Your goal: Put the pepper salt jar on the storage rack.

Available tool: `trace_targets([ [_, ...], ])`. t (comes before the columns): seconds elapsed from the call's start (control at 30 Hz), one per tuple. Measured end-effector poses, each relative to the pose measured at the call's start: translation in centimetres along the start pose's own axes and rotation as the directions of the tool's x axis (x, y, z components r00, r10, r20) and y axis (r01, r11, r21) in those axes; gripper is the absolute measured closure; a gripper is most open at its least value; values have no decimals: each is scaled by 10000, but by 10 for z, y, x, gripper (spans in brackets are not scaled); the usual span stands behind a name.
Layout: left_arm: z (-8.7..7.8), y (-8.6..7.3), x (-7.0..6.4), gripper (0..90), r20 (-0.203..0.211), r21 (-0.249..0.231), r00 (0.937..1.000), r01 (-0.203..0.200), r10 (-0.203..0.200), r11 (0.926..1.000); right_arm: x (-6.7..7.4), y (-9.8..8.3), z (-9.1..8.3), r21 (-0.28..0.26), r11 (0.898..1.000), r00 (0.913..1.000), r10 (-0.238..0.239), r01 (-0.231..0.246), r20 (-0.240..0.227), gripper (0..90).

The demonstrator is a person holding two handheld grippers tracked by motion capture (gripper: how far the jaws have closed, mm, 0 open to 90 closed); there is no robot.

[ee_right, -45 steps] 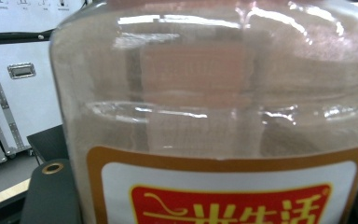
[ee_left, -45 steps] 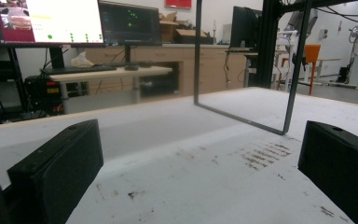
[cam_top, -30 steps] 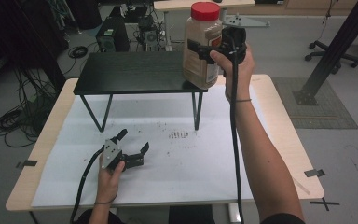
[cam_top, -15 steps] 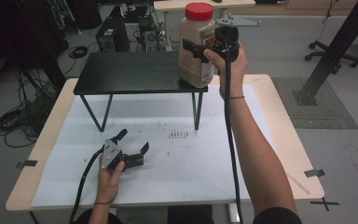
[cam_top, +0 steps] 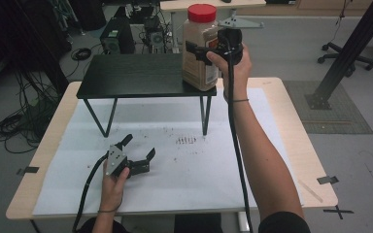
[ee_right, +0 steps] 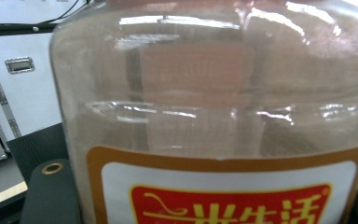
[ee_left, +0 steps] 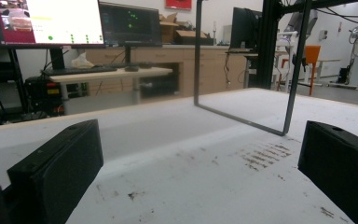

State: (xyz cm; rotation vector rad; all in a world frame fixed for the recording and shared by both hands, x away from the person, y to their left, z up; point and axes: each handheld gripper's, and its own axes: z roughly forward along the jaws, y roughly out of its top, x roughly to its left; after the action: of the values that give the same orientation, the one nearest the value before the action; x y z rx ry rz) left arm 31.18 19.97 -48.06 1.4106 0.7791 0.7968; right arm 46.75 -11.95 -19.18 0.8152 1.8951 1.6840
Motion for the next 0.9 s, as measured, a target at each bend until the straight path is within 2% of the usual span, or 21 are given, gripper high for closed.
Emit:
trace_targets([
  [0.63,0,0,0,2,-4,-10,10000,-10,10,10000,1,-6,1,-288,9996,10000,-55,57,59,242],
  [0.9,0,0,0,2,-2,-11,10000,-15,15,10000,5,-7,2,-316,9992,9995,-234,240,198,240],
])
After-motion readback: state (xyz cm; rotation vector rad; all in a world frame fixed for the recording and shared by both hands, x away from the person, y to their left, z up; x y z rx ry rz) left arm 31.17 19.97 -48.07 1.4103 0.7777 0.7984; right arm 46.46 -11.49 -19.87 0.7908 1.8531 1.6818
